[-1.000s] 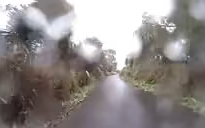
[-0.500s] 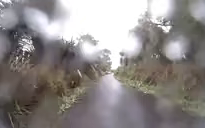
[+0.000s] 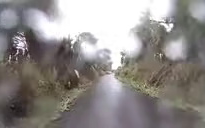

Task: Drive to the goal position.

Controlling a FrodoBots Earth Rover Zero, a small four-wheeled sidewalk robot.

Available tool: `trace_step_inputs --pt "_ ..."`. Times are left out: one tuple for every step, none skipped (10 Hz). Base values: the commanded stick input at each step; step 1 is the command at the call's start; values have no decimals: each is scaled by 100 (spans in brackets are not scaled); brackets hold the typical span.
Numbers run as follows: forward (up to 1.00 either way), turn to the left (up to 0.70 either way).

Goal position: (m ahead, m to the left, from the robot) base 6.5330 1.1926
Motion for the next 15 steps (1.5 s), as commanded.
trace_step_inputs --pt "85 0" --pt "85 -3" --pt "85 -20" --pt "85 -34" --pt "85 -34" --pt "85 -25" --pt "85 -13" --pt "85 0" --pt "85 0" --pt "85 0" --pt "85 0" --pt "85 0" --pt "85 0" --pt "85 0" --pt "85 0"
